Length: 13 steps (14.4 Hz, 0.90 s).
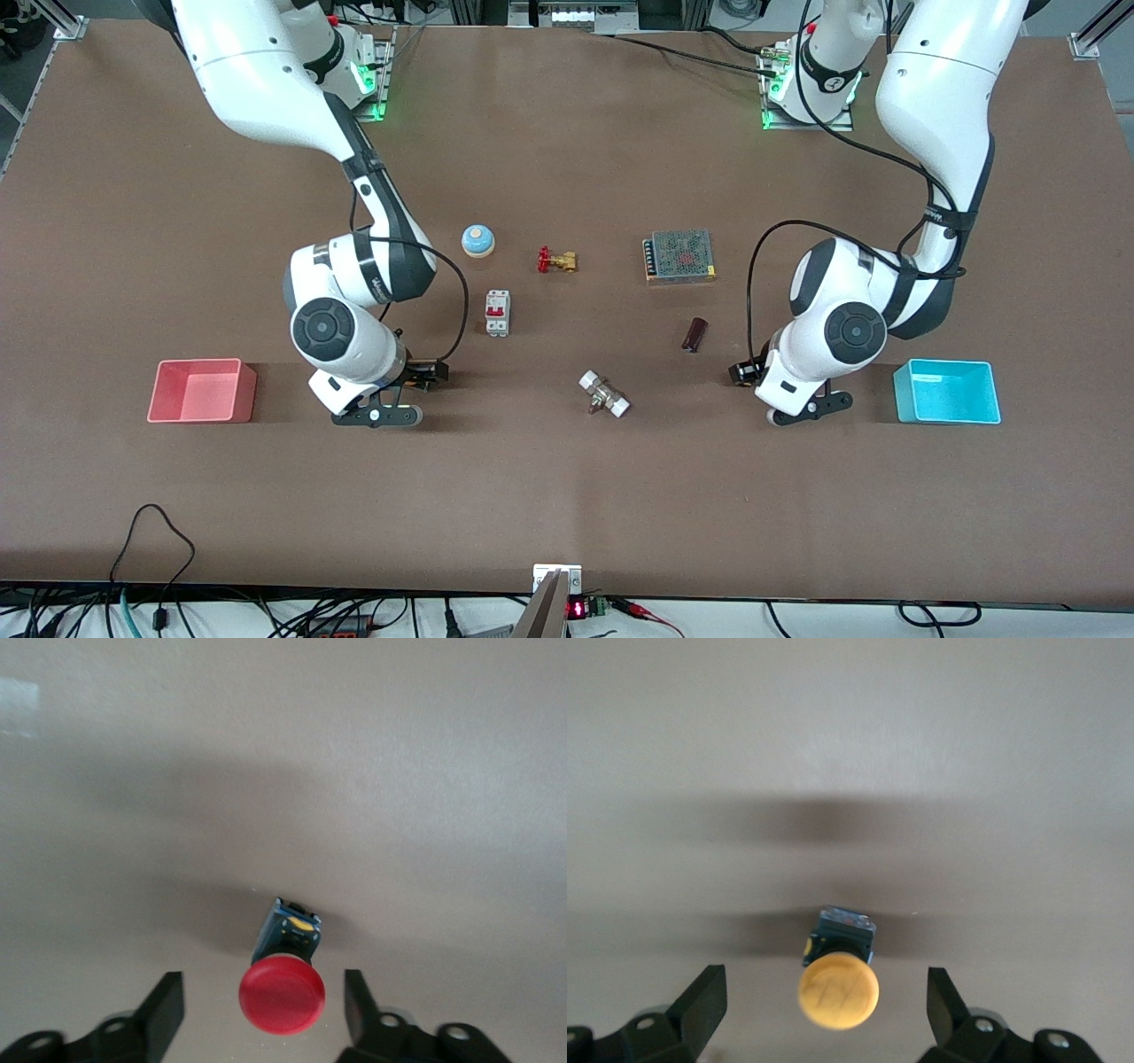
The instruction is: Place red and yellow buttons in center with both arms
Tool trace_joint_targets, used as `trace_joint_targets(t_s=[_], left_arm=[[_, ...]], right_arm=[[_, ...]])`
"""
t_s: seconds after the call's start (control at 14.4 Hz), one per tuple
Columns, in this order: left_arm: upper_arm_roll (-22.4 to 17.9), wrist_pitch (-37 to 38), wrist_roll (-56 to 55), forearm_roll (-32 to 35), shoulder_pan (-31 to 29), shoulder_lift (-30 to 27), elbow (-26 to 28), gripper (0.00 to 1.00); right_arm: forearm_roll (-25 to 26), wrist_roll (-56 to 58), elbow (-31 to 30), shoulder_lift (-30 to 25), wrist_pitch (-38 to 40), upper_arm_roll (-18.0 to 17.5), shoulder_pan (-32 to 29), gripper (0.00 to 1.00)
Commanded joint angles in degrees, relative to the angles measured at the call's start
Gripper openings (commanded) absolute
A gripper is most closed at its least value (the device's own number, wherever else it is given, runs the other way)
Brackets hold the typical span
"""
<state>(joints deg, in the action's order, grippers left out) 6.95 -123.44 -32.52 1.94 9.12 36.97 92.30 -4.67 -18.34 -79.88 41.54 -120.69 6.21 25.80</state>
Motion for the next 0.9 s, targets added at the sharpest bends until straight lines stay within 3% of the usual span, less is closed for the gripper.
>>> trace_joint_targets(t_s=[0.0, 0.35, 0.7, 0.83], left_arm=[[-0.7, 1.4, 0.8, 0.3, -0.8, -3.0, 0.2, 1.0], [-0.7, 8.3, 7.4, 0.7, -4.5, -9.2, 0.5, 1.0], [-0.7, 14.6, 15.4, 0.8, -8.1, -17.2, 1.0, 1.0], [-0.7, 15.0, 17.7, 0.8, -8.5, -21.2, 3.2, 1.0]], right_arm=[[-0.9, -0.9, -1.1, -7.6, 4.3, 0.9, -0.7, 1.0], [-0.3, -0.8, -1.1, -16.8, 13.6, 4.4, -2.2, 1.0], [0.0, 0.6, -1.0, -22.4, 18.9, 10.6, -2.2, 1.0], [-0.1, 6.1, -1.1, -24.3, 21.6, 12.3, -4.2, 1.0]])
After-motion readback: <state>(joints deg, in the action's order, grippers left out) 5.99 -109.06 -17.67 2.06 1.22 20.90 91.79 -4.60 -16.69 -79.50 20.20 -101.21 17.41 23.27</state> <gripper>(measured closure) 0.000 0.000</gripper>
